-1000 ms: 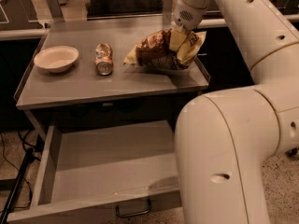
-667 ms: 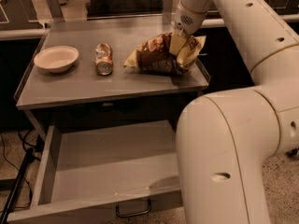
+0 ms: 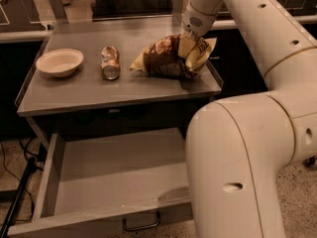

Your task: Pick brown chip bag from top drawer and place on counter

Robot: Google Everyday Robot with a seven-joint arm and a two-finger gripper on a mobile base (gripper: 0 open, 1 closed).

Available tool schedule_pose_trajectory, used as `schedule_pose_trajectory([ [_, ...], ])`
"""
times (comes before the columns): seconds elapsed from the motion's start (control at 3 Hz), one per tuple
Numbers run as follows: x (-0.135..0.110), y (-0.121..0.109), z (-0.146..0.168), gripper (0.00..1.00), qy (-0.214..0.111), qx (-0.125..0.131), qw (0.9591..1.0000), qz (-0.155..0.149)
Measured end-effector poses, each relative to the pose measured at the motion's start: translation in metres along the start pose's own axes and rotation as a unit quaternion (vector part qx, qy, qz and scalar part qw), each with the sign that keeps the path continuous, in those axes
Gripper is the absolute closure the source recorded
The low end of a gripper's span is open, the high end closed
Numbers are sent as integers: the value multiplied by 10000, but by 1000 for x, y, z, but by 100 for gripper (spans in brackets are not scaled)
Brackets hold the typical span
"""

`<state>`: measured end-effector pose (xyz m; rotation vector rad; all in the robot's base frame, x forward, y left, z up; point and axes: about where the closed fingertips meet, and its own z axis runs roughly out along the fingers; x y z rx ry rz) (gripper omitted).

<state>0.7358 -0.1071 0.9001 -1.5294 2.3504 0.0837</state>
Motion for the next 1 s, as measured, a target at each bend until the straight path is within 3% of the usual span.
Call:
schedule_pose_trajectory([
  [0.67, 0, 0, 0, 11, 0, 0, 10000, 0],
  [1.0, 0, 0, 0, 0, 0, 0, 10000, 0],
])
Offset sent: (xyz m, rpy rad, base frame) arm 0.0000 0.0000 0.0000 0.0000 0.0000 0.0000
